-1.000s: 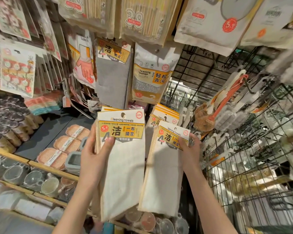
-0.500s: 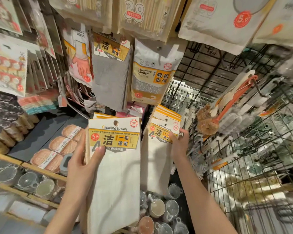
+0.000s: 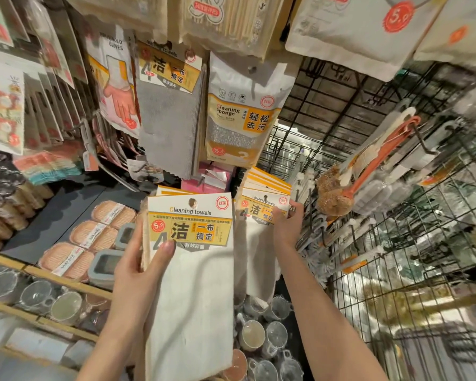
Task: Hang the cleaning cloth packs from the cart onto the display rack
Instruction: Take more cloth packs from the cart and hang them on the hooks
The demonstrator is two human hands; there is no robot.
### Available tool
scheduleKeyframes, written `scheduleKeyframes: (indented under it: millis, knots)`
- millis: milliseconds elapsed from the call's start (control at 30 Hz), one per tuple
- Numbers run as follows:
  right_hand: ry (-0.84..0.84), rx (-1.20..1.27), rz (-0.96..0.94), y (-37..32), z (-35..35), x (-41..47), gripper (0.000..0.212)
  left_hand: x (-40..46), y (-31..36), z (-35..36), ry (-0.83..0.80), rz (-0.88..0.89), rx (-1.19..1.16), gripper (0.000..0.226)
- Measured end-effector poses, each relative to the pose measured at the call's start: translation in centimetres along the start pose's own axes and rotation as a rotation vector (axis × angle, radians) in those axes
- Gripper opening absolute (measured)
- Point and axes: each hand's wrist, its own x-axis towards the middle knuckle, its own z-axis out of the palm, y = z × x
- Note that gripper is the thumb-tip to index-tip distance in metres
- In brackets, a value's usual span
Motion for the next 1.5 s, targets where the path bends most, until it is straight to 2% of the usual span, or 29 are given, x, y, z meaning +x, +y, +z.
scheduleKeyframes:
  millis: [200,367,633,900,1033,1100,1200,1333,1400,1500]
  knots:
    - [0.105,-0.062,-0.003,0.4,1.4,1.0,0.022,0.1,-0.3,0.2,-0.013,-0.014,0.007,0.056]
    - [0.137,-0.146,0.036,0.0,2.1,2.4,0.028,0.2,-0.3,0.3,-0.019,-0.035,0.001,0.055]
    - [0.104,-0.253,0.003,-0.3,1.4,2.5,0.034,-0.1,-0.1,0.5,-0.026,-0.064,-0.032,0.058]
    - [0.04,-0.294,0.054,-0.9,-0.3,1.4,0.046,-0.9,0.5,0.9,-0.05,-0.066,-0.083,0.059]
    - [0.003,-0.246,0.05,-1.8,-1.7,-0.3,0.05,-1.3,0.6,1.1,-0.061,-0.058,-0.105,0.057]
    - [-0.029,-0.198,0.013,-2.6,-2.6,-2.0,0.048,-1.6,0.6,1.2,-0.07,-0.059,-0.112,0.057]
    - [-0.123,-0.136,-0.061,-4.6,-3.8,-4.5,0.032,-2.0,0.5,1.4,-0.078,-0.074,-0.119,0.06]
    - [-0.391,-0.066,-0.116,-8.4,-4.5,-8.0,0.013,-2.6,0.4,1.8,-0.054,-0.09,-0.137,0.064]
    - [-0.513,-0.061,-0.115,-9.7,-4.7,-9.7,0.013,-2.9,0.4,2.1,-0.051,-0.094,-0.152,0.062]
    - [-0.601,-0.07,-0.071,-11.1,-5.0,-11.5,0.017,-3.3,0.3,2.3,-0.058,-0.086,-0.145,0.059]
